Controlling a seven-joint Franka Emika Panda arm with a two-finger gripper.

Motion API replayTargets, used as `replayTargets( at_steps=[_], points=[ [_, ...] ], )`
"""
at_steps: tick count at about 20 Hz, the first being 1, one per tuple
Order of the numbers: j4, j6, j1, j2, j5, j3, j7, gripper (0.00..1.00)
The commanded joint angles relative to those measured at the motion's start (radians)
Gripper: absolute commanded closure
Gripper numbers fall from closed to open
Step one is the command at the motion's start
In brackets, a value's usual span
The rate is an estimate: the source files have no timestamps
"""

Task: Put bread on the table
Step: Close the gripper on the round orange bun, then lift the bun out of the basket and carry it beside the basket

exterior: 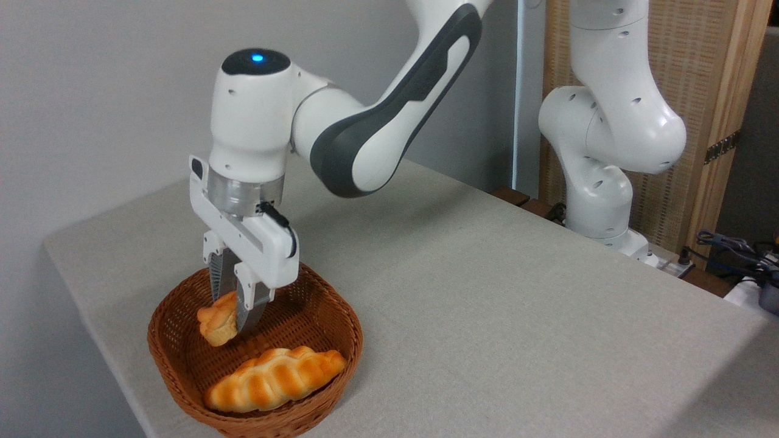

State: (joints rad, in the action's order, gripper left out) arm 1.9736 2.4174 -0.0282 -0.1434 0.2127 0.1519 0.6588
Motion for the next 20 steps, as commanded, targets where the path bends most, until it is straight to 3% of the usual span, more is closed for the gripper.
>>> replayTargets(
  at_steps=[1, 8, 10, 15, 17, 18, 19, 20],
  points=[
    [-0.002, -0.128, 0.044, 0.114, 0.048, 0.003, 0.004, 0.57],
    [0.014, -0.378, 0.045, 0.252, 0.040, -0.044, 0.053, 0.57],
    [0.089, -0.435, 0.045, 0.319, 0.042, -0.077, 0.102, 0.56],
    [0.303, -0.434, 0.021, 0.490, 0.040, -0.103, 0.186, 0.55],
    [0.370, -0.432, -0.022, 0.537, 0.039, -0.127, 0.208, 0.41],
    [0.378, -0.432, -0.028, 0.542, 0.039, -0.129, 0.208, 0.40],
    [0.386, -0.437, -0.045, 0.544, 0.039, -0.129, 0.206, 0.29],
    [0.389, -0.439, -0.068, 0.544, 0.039, -0.130, 0.197, 0.09]
  ],
)
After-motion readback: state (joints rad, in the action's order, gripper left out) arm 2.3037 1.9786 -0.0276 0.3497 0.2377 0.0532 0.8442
